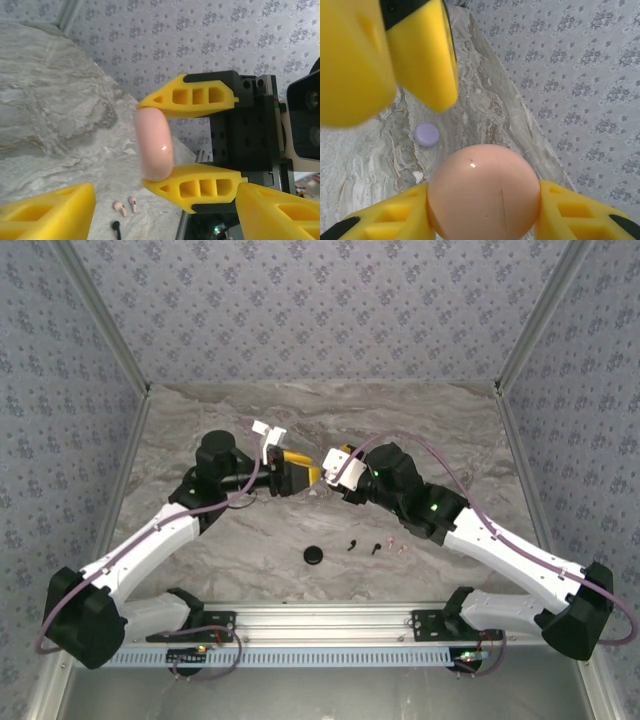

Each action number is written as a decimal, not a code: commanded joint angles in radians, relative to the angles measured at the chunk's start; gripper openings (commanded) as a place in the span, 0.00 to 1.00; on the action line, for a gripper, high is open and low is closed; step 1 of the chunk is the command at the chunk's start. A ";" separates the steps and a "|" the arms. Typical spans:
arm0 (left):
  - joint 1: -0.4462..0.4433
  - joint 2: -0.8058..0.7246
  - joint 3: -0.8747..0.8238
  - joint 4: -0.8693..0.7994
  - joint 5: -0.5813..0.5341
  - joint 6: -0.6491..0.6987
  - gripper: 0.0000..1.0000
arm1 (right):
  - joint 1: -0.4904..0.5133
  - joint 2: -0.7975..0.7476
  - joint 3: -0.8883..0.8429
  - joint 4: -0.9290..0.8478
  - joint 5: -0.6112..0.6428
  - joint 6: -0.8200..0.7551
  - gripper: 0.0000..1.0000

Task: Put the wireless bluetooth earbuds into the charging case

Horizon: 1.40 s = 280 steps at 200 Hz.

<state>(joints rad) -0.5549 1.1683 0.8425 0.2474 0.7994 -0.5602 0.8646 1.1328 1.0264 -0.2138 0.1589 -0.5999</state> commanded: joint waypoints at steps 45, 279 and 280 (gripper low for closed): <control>-0.042 0.082 0.077 0.012 0.045 0.015 0.58 | 0.016 -0.010 -0.022 0.050 0.011 -0.035 0.41; -0.069 0.144 0.113 -0.040 -0.020 0.080 0.11 | -0.079 -0.025 -0.035 -0.002 -0.106 0.116 0.75; -0.068 0.144 0.113 -0.039 -0.022 0.083 0.11 | -0.080 -0.027 -0.036 -0.002 -0.109 0.117 0.75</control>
<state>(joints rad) -0.6174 1.3502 0.9352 0.2237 0.8101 -0.5377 0.8204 1.1484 0.9993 -0.2043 0.1173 -0.5648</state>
